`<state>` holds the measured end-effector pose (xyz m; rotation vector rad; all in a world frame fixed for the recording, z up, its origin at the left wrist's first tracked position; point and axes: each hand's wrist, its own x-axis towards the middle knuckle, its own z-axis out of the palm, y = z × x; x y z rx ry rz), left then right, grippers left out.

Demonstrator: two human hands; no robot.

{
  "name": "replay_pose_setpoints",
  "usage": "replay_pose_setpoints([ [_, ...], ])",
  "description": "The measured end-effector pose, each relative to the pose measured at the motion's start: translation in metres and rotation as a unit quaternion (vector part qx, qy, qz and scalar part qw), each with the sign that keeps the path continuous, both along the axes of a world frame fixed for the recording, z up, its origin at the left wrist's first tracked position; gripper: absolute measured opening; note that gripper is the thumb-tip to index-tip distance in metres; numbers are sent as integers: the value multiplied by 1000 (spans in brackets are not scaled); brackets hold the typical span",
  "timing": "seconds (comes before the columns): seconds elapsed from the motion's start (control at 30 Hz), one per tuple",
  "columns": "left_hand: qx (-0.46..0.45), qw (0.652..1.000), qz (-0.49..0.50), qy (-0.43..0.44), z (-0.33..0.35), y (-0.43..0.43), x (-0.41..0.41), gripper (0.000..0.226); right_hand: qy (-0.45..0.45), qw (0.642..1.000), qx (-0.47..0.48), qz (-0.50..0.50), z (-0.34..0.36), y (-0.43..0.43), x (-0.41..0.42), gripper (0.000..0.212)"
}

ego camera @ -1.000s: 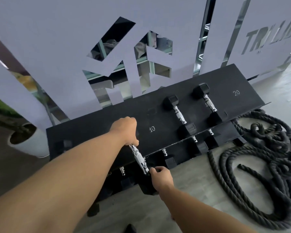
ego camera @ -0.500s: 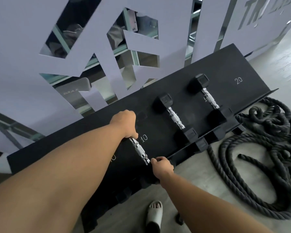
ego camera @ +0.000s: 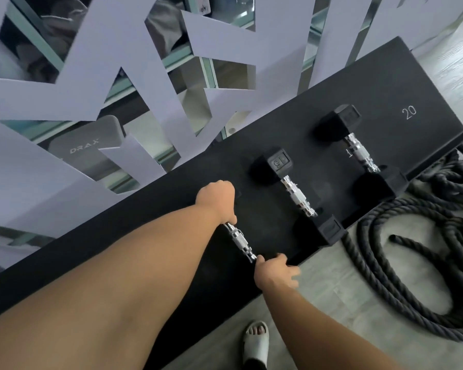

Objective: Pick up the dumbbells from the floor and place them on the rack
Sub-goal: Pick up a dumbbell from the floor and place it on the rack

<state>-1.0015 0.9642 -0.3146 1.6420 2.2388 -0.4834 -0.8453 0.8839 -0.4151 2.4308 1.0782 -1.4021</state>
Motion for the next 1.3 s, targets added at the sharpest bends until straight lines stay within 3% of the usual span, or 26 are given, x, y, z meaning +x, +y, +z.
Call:
replay_pose_setpoints([
  [0.2, 5, 1000, 4, -24, -14, 6, -5, 52, -5, 1000, 23, 16, -7, 5, 3, 49],
  [0.4, -20, 988, 56, -142, -21, -17, -34, 107, -19, 997, 17, 74, -5, 9, 4, 49],
  [0.6, 21, 976, 116, -181, -23, -32, -35, 101, 17, 995, 28, 97, -8, 9, 19, 55],
  [0.83, 22, 989, 88, -116, -25, -26, -25, 96, 29, 990, 41, 129, -9, 8, 23, 57],
  [1.3, -7, 991, 60, -120, -22, -27, -30, 105, 56, 985, 41, 159, -4, 3, 31, 67],
])
